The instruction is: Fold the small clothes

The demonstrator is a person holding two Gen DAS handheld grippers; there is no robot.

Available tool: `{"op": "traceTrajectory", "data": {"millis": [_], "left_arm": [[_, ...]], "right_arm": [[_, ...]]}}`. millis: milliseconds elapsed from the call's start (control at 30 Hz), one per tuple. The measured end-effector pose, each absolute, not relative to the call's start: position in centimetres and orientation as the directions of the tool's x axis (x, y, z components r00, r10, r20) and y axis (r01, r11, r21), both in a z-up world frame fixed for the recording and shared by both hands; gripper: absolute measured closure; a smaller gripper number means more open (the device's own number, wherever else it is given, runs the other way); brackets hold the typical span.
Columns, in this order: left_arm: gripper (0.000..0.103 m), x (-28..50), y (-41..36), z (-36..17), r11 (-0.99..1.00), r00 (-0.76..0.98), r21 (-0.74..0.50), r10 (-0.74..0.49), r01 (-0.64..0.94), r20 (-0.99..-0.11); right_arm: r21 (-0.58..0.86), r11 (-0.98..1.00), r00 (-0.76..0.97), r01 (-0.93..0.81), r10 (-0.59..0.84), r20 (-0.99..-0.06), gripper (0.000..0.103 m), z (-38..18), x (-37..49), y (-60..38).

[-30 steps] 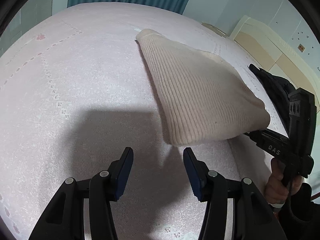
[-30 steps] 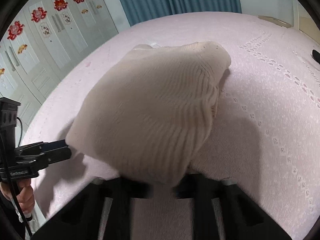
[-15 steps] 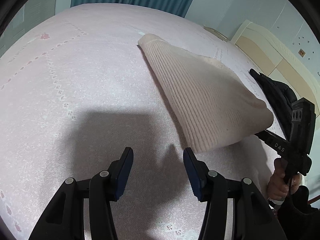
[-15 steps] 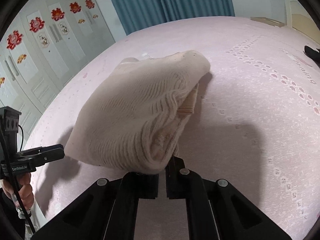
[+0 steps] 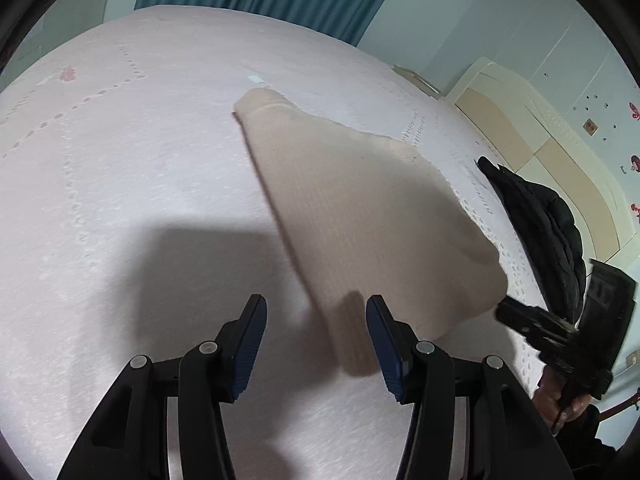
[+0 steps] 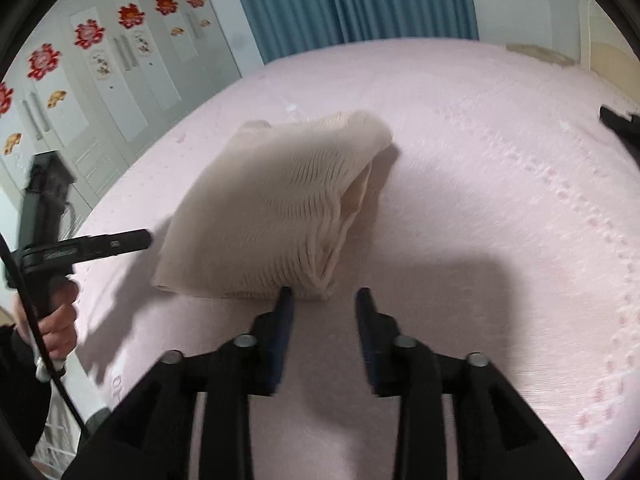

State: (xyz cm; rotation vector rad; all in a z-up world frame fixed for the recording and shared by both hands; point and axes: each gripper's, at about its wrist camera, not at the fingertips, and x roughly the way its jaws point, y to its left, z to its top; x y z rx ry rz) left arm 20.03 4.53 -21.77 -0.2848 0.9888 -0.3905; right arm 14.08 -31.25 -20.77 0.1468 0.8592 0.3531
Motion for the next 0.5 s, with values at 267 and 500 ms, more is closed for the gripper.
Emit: {"op": "traceTrajectory", "data": {"millis": [267,500], "left_arm": [[0.053,17.3,2.0,-23.0,0.901,0.433,-0.326,-0.426,0.287,-0.794],[0.084,17.2,-0.8,-23.8,0.932,0.471,-0.166,-0.310,0.322,-0.826]], "right_arm": [[0.301,0.933,0.647,-0.198,0.355,-0.675,0.063,-18.6,15.6,-31.9],[0.309,0.936,0.638,-0.166,0.341,-0.691,0.063,-18.8,18.2,-29.9]]}}
